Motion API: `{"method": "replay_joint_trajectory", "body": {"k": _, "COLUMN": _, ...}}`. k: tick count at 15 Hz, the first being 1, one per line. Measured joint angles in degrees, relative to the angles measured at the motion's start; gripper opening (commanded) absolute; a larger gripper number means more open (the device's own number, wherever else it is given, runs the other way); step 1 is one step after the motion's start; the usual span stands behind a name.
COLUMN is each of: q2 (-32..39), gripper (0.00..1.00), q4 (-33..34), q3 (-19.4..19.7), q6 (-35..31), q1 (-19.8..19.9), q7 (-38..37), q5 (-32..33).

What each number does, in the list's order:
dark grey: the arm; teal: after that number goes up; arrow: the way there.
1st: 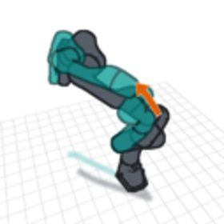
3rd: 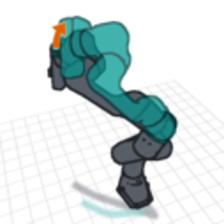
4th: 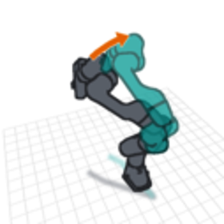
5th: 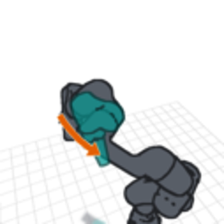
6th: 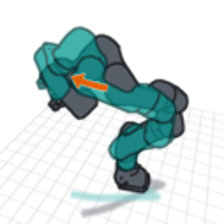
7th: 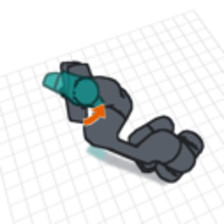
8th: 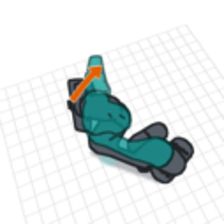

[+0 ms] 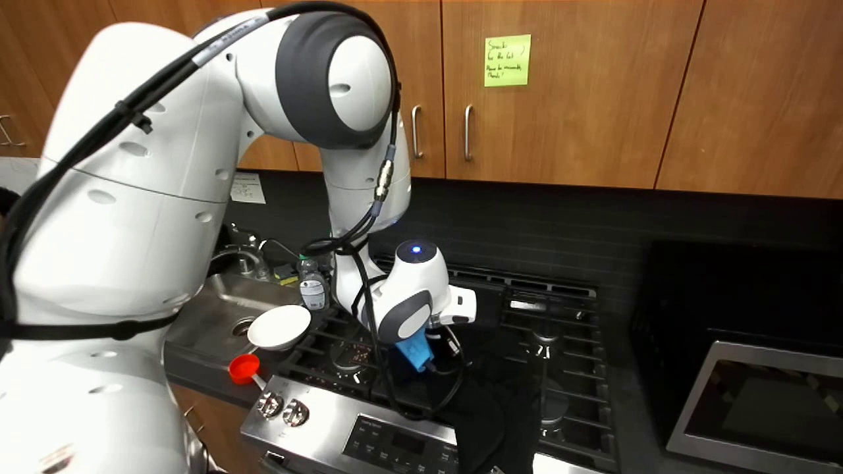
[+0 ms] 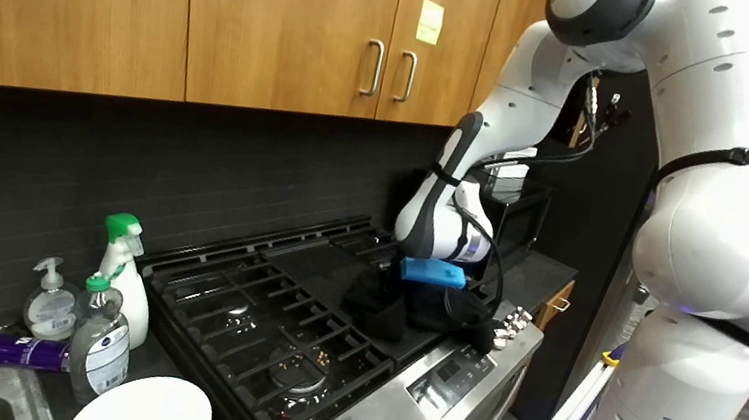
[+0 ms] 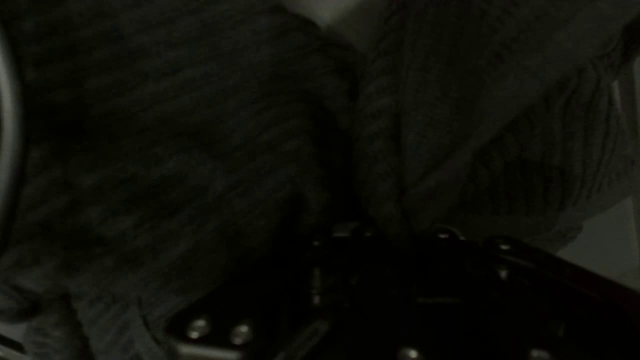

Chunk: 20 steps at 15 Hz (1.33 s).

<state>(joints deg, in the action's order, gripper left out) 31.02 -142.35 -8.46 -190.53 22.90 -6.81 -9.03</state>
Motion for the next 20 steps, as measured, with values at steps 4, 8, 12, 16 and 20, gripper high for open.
{"method": "replay_joint_trajectory", "body": {"k": 4, "q2": -3.7, "gripper": 0.04, "q4": -7.5, "q3": 0.5, "q6": -0.9, "q1": 1.1, "q7": -1.8, "q5": 0.0}}
{"method": "replay_joint_trajectory", "body": {"k": 8, "q2": -4.9, "gripper": 0.04, "q4": -9.5, "q3": 2.0, "q6": -0.8, "q1": 0.9, "q7": -2.1, "q5": 1.1}}
{"method": "replay_joint_trajectory", "body": {"k": 12, "q2": -3.6, "gripper": 0.04, "q4": -4.0, "q3": 4.4, "q6": 3.1, "q1": -3.1, "q7": -0.5, "q5": 4.2}}
{"method": "replay_joint_trajectory", "body": {"k": 16, "q2": 0.0, "gripper": 0.04, "q4": 7.1, "q3": 7.3, "q6": 10.5, "q1": -10.5, "q7": 2.2, "q5": 5.7}}
{"method": "replay_joint_trajectory", "body": {"k": 20, "q2": 4.1, "gripper": 0.04, "q4": 17.2, "q3": 8.1, "q6": 17.3, "q1": -14.4, "q7": 4.8, "q5": 7.2}}
